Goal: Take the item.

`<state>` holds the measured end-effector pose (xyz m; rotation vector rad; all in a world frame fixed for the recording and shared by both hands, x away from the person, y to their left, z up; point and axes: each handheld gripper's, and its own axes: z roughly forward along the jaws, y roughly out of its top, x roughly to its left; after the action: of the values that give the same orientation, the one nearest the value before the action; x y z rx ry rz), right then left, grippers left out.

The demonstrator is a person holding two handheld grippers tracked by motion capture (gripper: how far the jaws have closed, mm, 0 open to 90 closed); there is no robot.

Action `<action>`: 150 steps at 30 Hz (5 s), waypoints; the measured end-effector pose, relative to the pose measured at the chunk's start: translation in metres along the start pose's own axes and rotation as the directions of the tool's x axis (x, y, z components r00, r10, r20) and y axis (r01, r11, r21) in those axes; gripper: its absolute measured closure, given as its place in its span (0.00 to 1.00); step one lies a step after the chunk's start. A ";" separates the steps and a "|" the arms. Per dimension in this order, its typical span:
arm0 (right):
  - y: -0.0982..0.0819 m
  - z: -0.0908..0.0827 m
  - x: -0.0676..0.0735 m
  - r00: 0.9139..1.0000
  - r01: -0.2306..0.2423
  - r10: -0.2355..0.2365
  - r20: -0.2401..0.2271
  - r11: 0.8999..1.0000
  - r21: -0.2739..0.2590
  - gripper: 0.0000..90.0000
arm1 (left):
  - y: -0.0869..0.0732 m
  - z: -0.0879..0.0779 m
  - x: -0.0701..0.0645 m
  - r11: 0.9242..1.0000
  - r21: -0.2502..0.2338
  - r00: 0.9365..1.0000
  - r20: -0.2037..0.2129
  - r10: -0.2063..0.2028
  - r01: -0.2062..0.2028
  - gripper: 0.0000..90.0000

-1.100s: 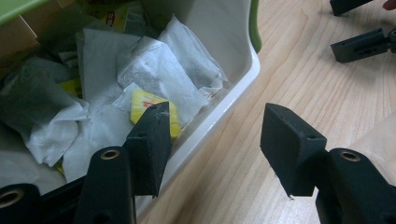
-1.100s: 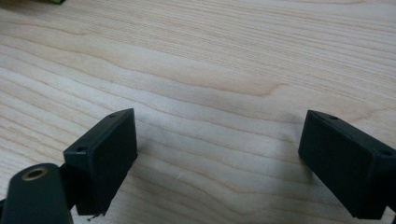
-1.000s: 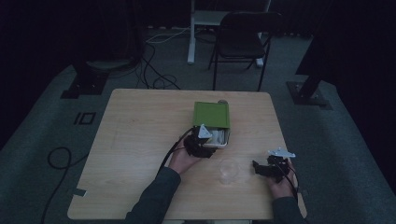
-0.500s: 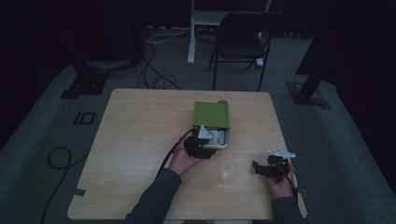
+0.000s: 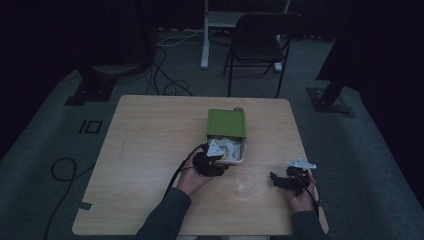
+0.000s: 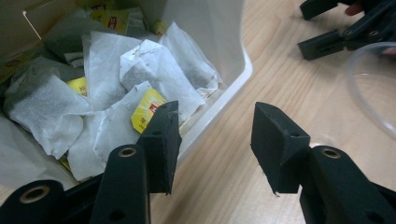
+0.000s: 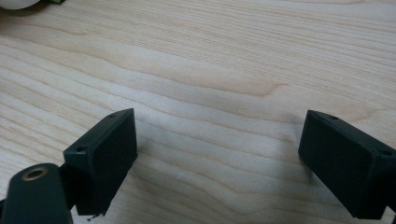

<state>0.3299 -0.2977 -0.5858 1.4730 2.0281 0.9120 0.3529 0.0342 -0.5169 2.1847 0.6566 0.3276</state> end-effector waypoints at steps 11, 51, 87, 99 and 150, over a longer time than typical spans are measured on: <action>0.000 0.000 0.000 1.000 0.001 -0.001 0.000 1.000 0.000 0.13 | 0.004 0.002 0.006 1.000 -0.007 0.999 -0.046 -0.002 0.002 0.59; 0.000 0.000 0.000 1.000 0.001 -0.001 0.000 1.000 0.000 0.13 | 0.027 0.039 0.014 0.998 0.061 0.980 -0.196 0.028 -0.017 0.72; 0.000 0.000 0.000 1.000 0.003 -0.003 0.000 1.000 -0.001 0.13 | 0.035 0.007 0.017 1.000 -0.001 0.992 -0.121 0.027 -0.027 1.00; 0.000 0.000 0.000 1.000 0.001 -0.001 0.000 1.000 0.000 0.13 | 0.039 0.002 0.015 0.999 -0.010 0.995 -0.091 0.031 -0.032 1.00; 0.000 0.000 0.000 1.000 0.001 -0.001 0.000 1.000 -0.001 0.13 | 0.061 -0.028 0.006 0.998 -0.061 0.996 0.084 0.032 -0.027 1.00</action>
<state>0.3300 -0.2978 -0.5859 1.4713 2.0277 0.9120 0.3669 0.0226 -0.4523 2.1399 0.5615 0.2652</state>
